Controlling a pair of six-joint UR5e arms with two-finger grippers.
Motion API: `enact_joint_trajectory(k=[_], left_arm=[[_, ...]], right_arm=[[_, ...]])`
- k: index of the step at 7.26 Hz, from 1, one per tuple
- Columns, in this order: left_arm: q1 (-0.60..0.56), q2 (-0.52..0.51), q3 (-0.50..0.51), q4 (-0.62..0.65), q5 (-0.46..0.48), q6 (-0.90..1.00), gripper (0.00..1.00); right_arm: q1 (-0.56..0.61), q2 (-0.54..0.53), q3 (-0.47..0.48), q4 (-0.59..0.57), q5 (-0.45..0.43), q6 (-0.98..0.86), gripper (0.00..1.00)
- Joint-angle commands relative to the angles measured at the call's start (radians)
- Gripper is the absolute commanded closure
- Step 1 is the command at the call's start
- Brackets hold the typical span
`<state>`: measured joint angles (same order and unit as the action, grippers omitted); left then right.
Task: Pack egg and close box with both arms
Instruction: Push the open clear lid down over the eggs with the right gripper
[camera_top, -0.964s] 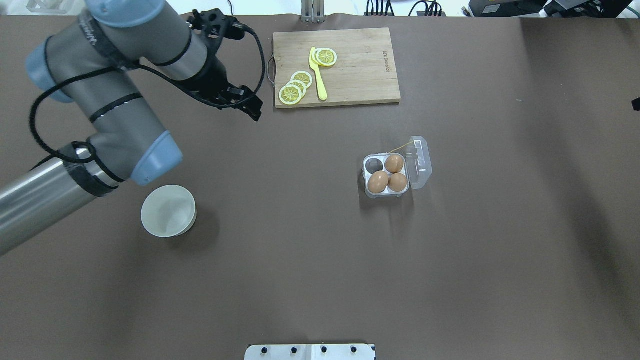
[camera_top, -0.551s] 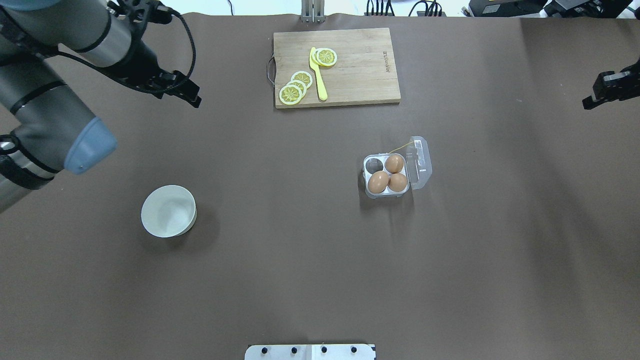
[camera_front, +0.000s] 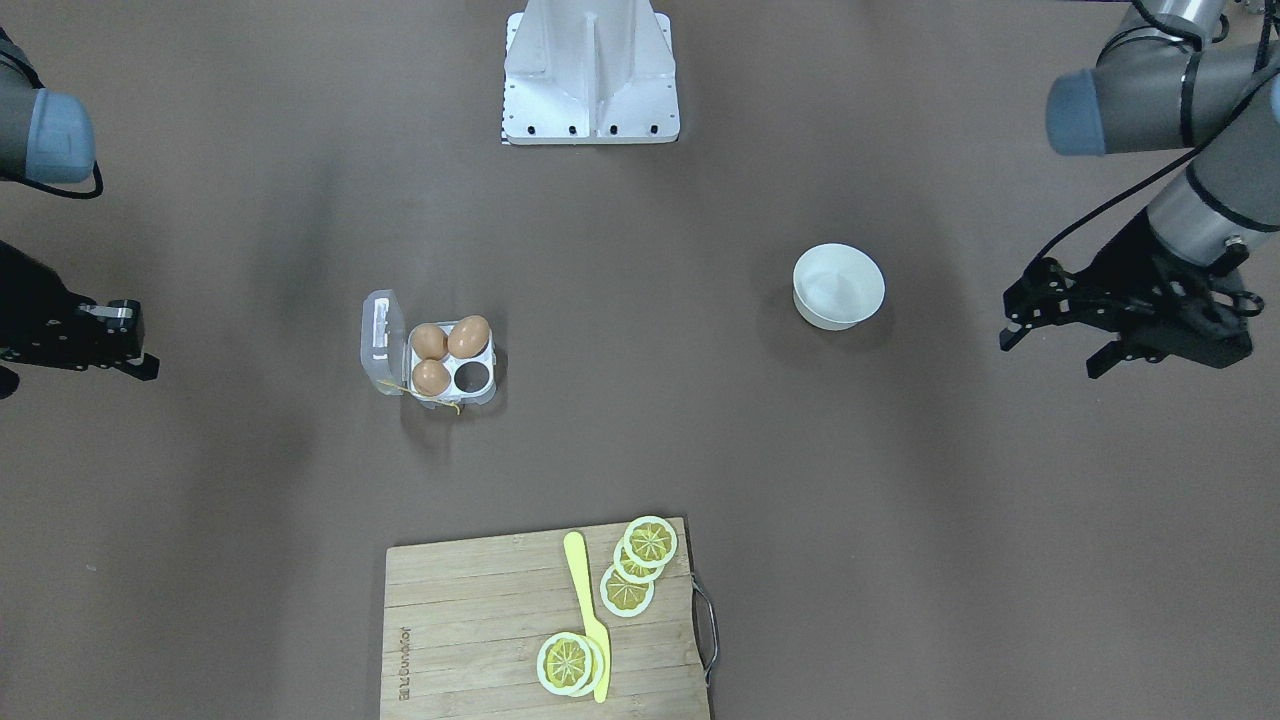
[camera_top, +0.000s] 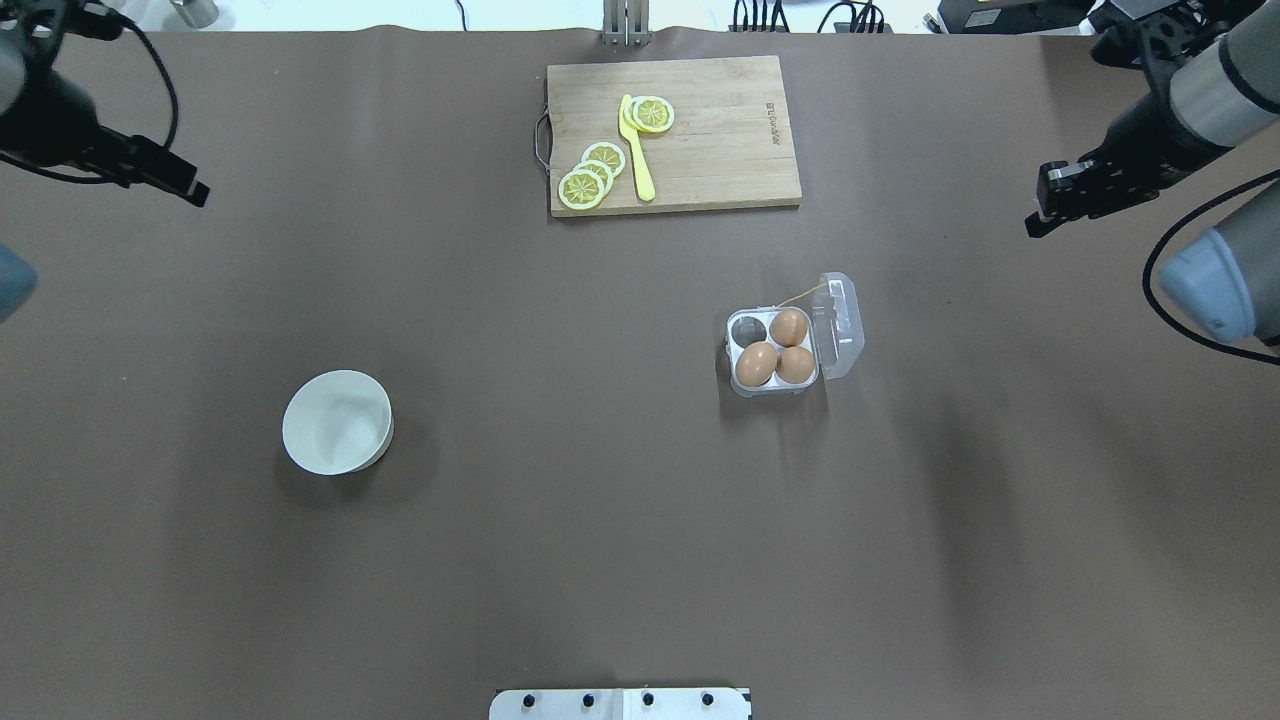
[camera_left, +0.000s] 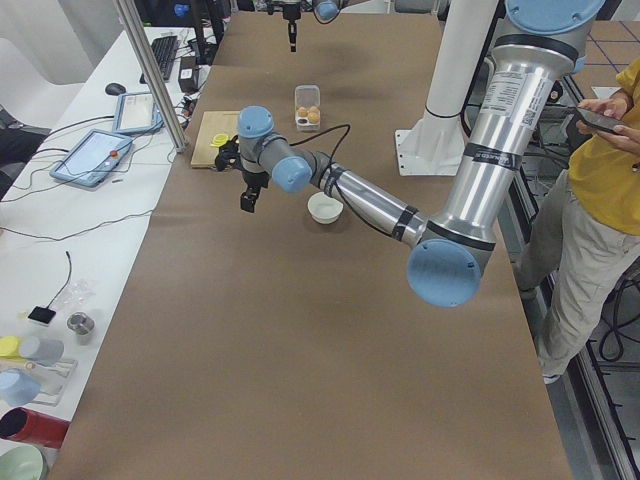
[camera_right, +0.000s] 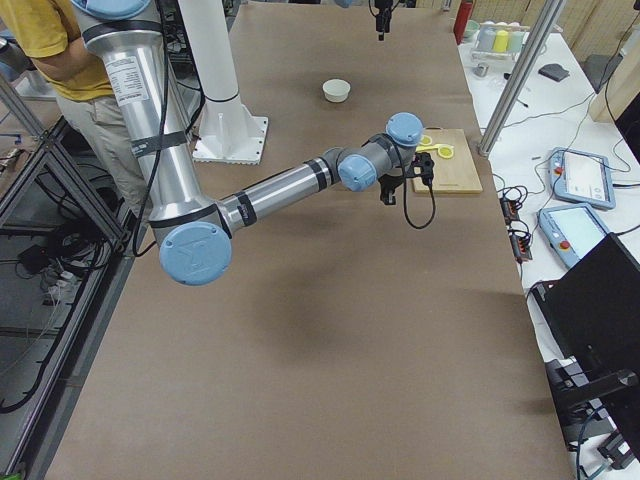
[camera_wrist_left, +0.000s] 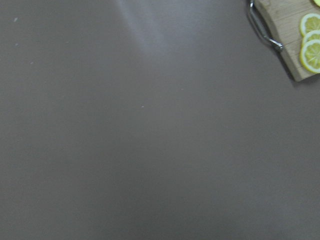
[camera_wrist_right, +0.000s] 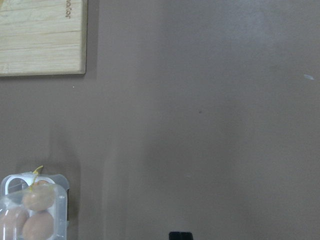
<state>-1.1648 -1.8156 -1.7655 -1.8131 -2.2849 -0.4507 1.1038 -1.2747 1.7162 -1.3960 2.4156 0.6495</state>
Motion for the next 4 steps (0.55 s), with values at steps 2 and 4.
enact_joint_trajectory(k=[2,4], left_arm=[[-0.172,0.142,0.006,-0.003,-0.005,0.124,0.03],[-0.255,0.162,0.035,-0.003,-0.004,0.153,0.03]], right_arm=[[-0.105,0.069,-0.033,0.000,-0.016,0.010,1.00],[-0.172,0.127,-0.096,0.012,-0.018,0.050,1.00]])
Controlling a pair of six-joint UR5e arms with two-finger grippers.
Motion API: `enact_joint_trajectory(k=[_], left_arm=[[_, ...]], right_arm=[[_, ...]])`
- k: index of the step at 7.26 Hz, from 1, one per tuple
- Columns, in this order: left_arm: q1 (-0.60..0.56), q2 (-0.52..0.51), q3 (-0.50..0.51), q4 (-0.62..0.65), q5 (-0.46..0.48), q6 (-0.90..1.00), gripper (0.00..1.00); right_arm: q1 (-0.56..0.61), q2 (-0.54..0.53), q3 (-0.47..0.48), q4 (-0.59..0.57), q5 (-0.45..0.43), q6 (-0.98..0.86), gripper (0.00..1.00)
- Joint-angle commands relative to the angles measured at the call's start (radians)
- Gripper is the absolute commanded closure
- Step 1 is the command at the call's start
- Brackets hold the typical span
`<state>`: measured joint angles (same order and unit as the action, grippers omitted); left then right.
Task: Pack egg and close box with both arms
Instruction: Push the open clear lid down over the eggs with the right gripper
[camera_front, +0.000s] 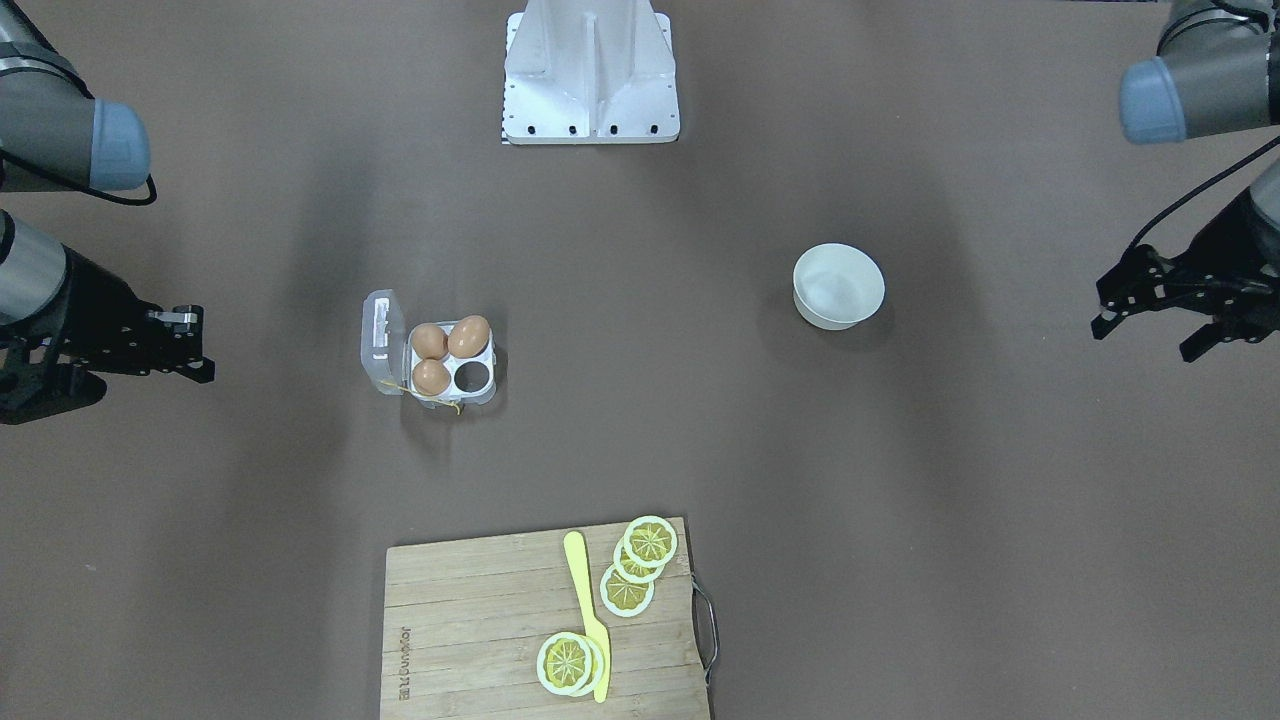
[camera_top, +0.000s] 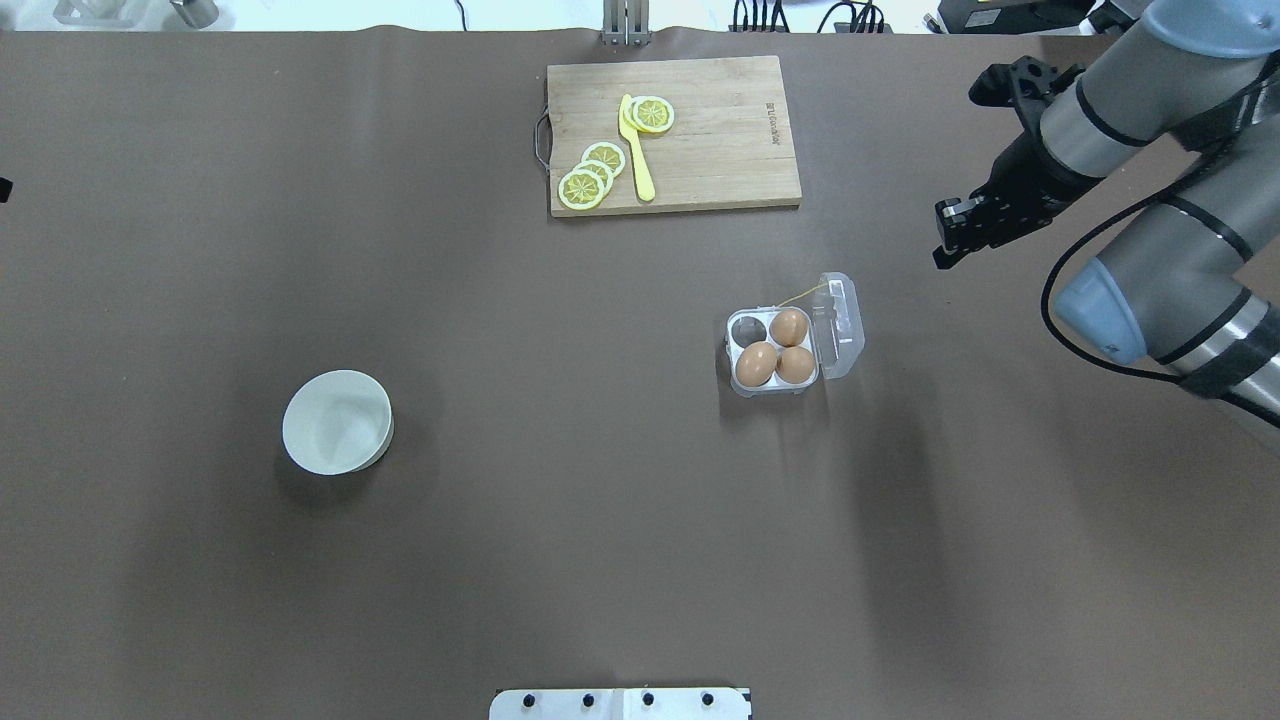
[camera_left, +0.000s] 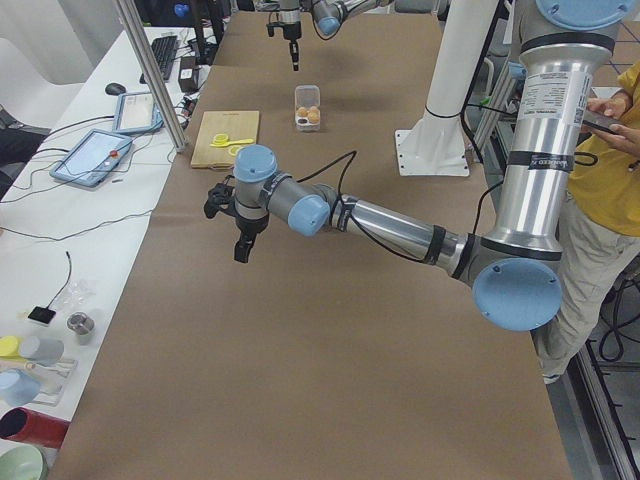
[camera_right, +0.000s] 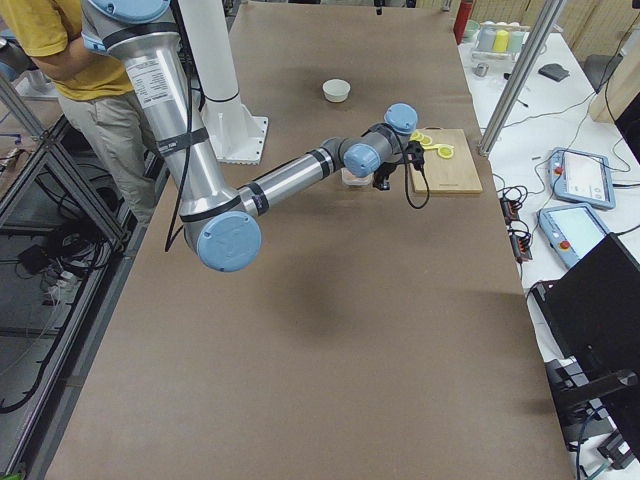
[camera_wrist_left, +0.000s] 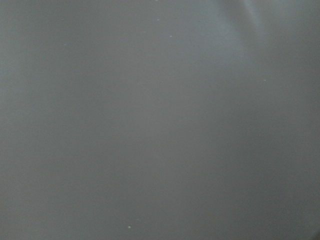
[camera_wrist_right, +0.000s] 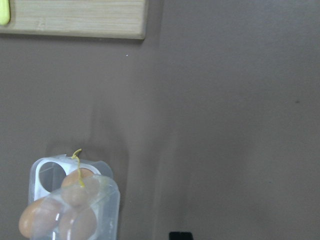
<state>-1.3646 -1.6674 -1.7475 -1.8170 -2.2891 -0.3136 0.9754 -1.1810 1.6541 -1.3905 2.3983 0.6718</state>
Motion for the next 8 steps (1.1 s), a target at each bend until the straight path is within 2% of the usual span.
enact_joint_trajectory(k=[1,2,4,5,8], left_arm=[[-0.097,0.014,0.041,-0.001,-0.001,0.021,0.03],[-0.137,0.014,0.060,0.001,0.000,0.034,0.03],[-0.203,0.014,0.074,0.010,0.000,0.051,0.03],[-0.226,0.014,0.080,0.010,0.000,0.057,0.03],[-0.246,0.029,0.079,0.012,0.000,0.083,0.03]], right_arm=[[-0.064,0.044,-0.060,0.043,-0.002,0.035,1.00],[-0.090,0.052,-0.112,0.109,-0.002,0.043,1.00],[-0.121,0.079,-0.268,0.333,0.025,0.084,1.00],[-0.147,0.086,-0.275,0.370,0.025,0.130,1.00],[-0.150,0.168,-0.274,0.369,0.028,0.233,1.00]])
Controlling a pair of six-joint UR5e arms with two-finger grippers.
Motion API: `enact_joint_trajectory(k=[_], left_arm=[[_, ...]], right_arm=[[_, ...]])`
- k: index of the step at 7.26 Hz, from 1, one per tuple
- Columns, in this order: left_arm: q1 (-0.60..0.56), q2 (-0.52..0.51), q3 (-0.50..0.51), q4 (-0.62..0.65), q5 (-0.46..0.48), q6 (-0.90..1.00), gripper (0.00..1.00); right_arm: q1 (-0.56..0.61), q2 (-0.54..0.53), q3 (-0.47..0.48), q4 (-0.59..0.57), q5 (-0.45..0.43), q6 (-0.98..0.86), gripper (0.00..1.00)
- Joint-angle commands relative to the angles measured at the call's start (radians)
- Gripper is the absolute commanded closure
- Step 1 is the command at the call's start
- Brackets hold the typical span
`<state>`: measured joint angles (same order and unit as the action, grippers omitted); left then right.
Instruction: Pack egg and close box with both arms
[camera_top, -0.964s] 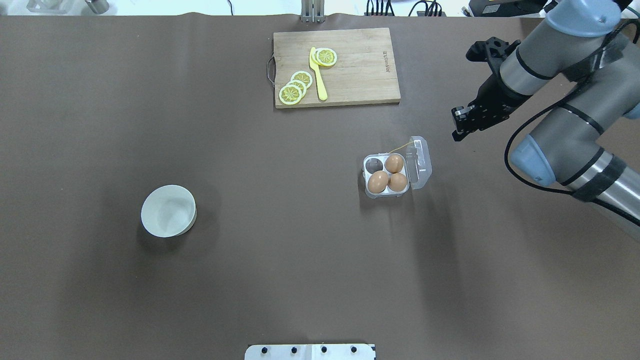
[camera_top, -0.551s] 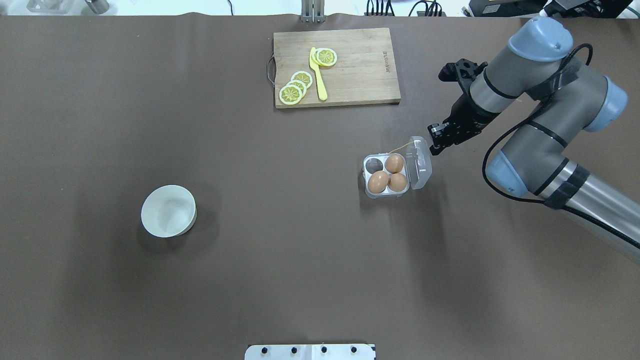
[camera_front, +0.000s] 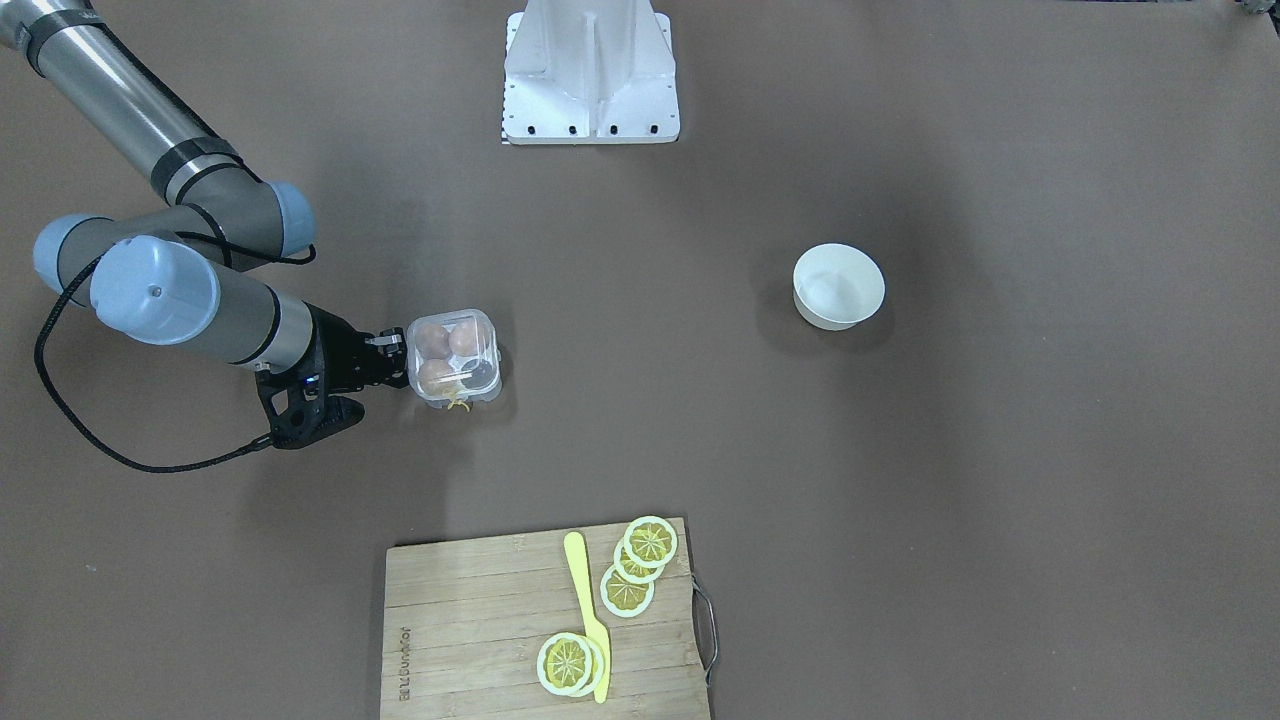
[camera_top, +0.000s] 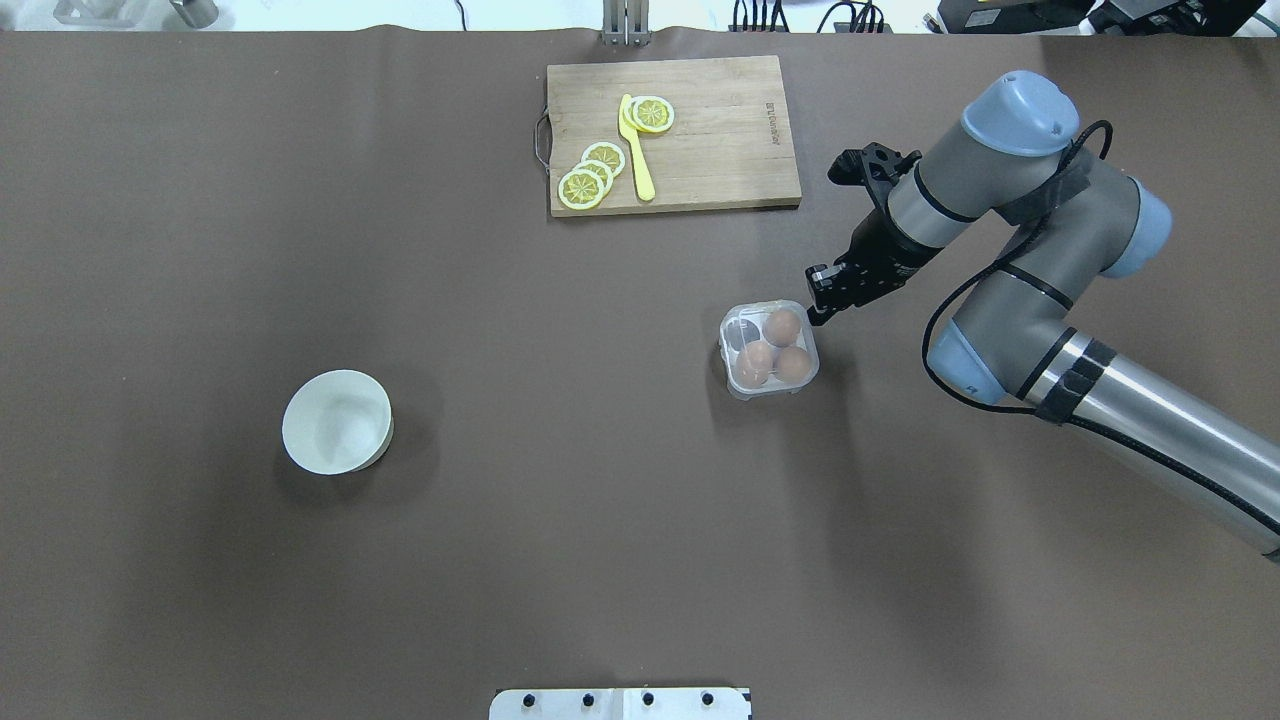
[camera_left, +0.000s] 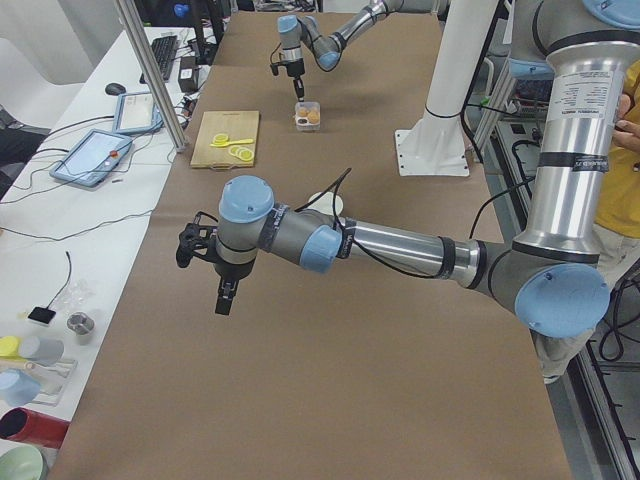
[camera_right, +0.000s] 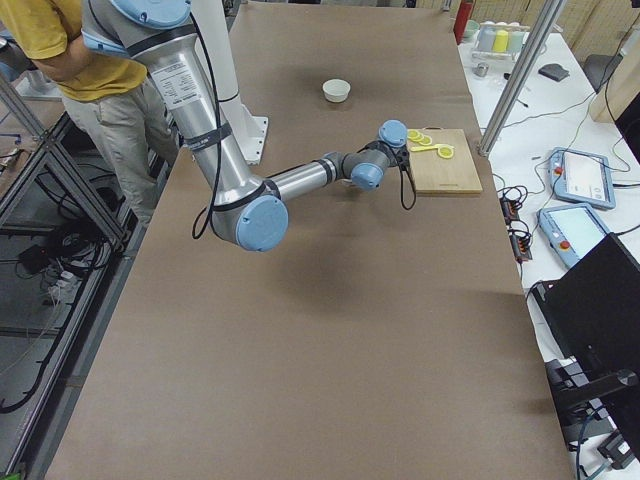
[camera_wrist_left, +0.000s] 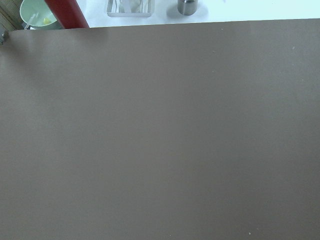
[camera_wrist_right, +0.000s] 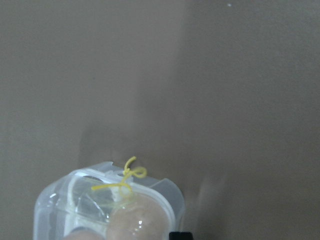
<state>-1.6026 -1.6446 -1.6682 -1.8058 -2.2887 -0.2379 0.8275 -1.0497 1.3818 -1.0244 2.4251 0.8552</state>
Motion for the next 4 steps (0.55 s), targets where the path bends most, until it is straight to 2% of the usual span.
enact_joint_trajectory(k=[1,2,3,4], left_arm=[[-0.010,0.015,-0.001,-0.003,0.000,0.008,0.03],[-0.010,0.019,-0.002,-0.004,-0.002,0.008,0.03],[-0.010,0.019,-0.002,-0.004,-0.002,0.008,0.03],[-0.013,0.019,-0.002,-0.004,-0.002,0.008,0.03]], right_arm=[[-0.002,0.046,0.003,0.004,0.002,0.064,1.00],[0.005,0.034,0.013,0.006,0.002,0.053,1.00],[0.021,0.019,0.025,0.004,-0.015,0.051,0.01],[0.075,-0.004,0.049,0.003,-0.018,0.044,0.00]])
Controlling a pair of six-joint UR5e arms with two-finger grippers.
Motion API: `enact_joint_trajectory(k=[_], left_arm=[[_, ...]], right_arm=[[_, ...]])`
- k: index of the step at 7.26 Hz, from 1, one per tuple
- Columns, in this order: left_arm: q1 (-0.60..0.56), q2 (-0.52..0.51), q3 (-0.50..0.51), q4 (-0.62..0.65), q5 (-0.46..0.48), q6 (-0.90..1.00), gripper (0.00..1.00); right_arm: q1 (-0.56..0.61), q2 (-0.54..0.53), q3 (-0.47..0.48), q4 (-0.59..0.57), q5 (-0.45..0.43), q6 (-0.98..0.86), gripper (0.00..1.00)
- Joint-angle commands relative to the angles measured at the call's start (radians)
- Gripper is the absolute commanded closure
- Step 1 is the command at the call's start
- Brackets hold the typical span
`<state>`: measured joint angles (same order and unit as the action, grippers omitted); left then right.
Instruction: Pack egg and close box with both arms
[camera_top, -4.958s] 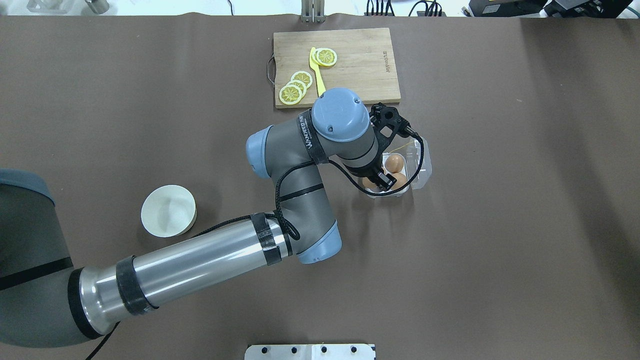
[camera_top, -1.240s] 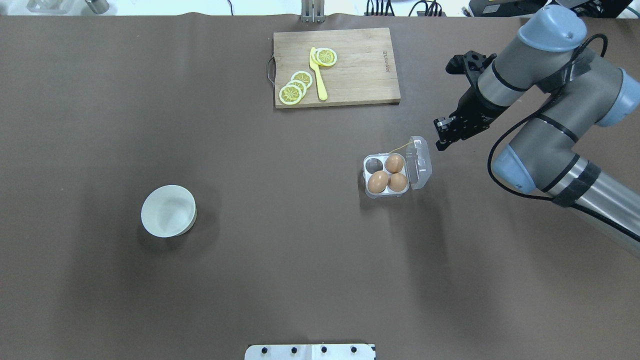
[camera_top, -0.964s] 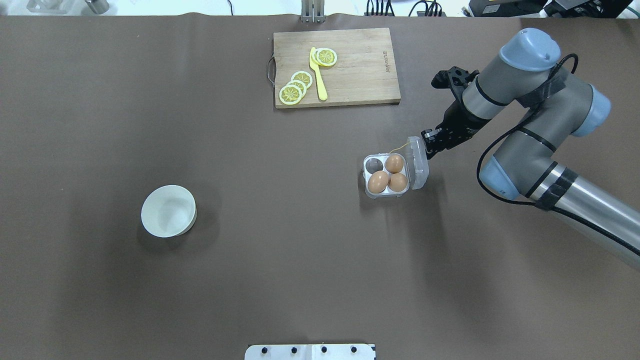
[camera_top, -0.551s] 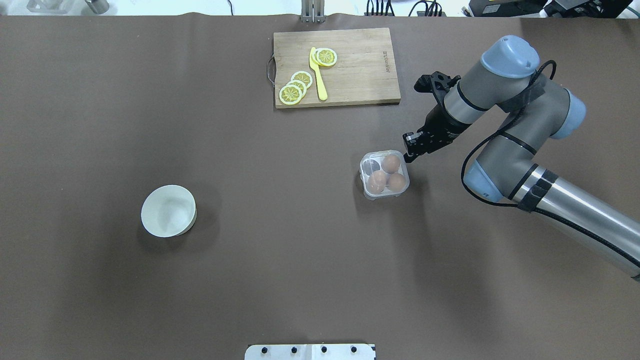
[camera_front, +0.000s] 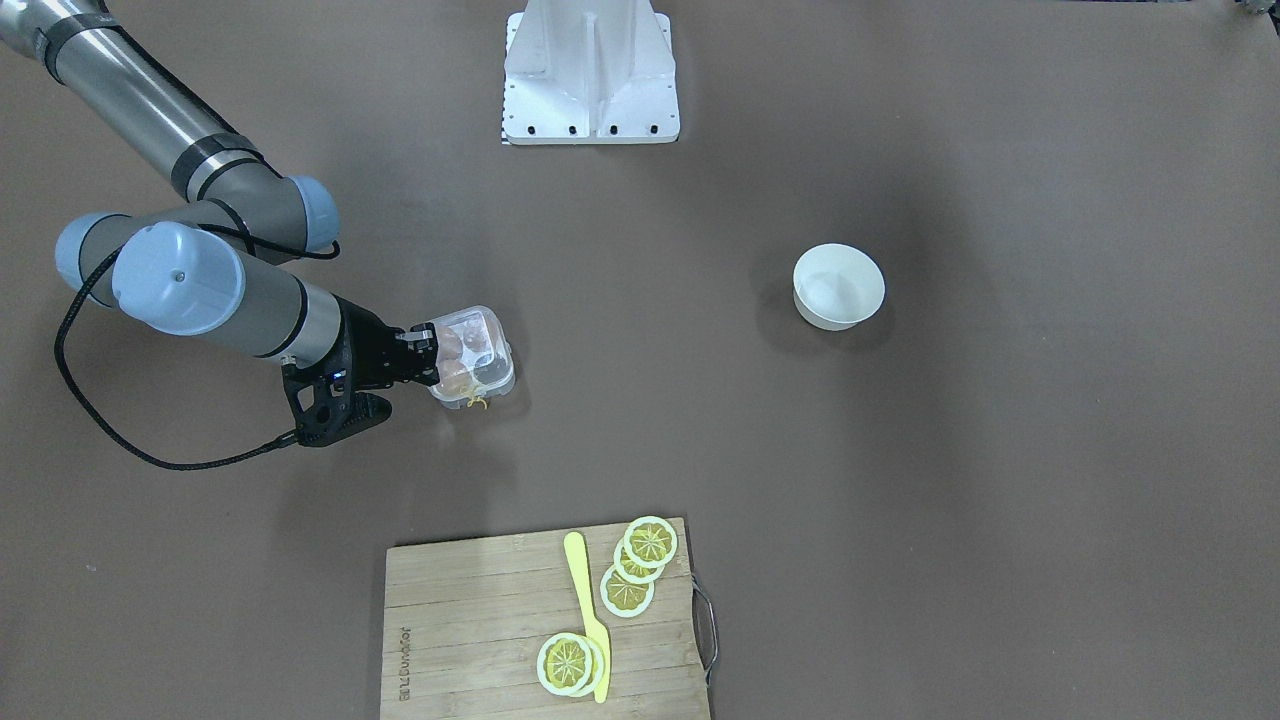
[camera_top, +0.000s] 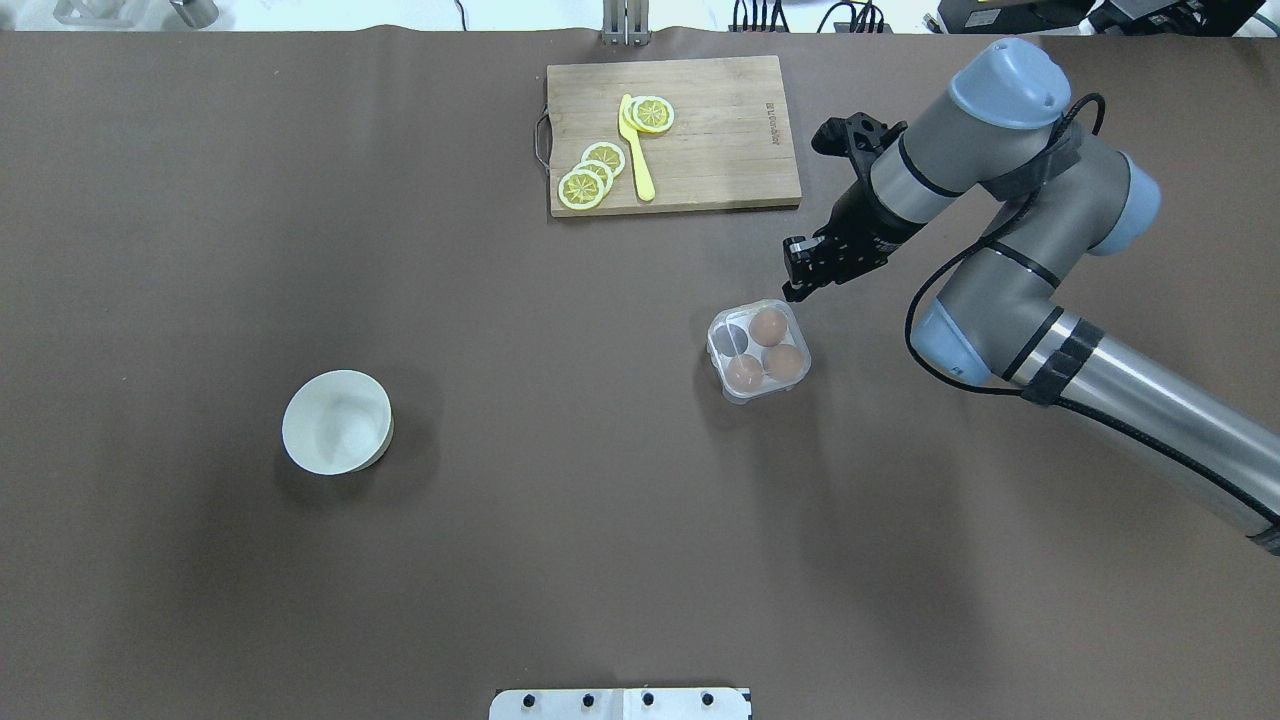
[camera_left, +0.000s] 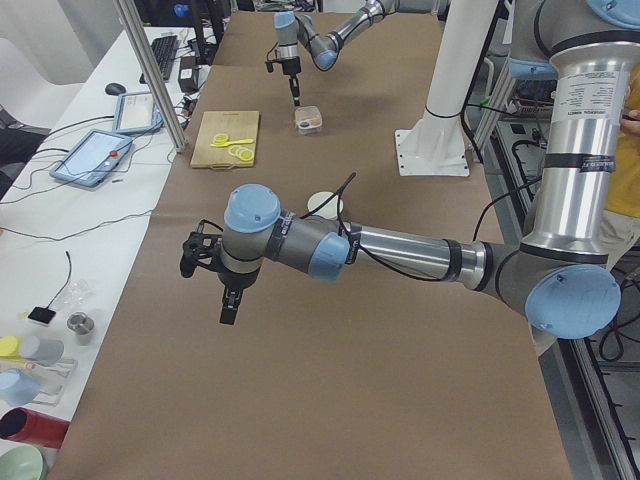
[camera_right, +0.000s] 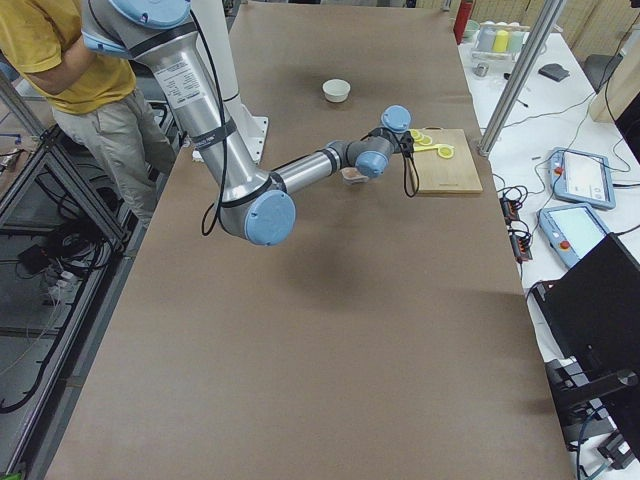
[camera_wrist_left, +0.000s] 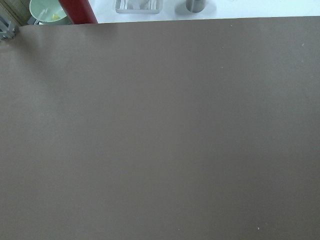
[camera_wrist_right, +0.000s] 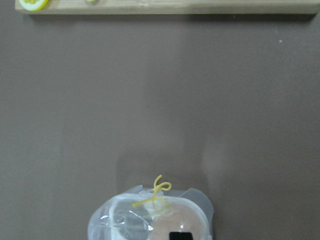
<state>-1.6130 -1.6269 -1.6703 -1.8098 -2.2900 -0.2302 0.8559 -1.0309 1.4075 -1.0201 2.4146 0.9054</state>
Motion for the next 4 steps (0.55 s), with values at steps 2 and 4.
enact_joint_trajectory(k=[2,4], left_arm=[[-0.028,0.027,-0.003,-0.006,-0.050,0.005,0.03],[-0.050,0.035,-0.011,-0.003,-0.058,0.005,0.03]], right_arm=[[0.196,-0.099,0.100,-0.003,-0.008,-0.046,0.00],[0.320,-0.225,0.136,-0.006,-0.005,-0.145,0.00]])
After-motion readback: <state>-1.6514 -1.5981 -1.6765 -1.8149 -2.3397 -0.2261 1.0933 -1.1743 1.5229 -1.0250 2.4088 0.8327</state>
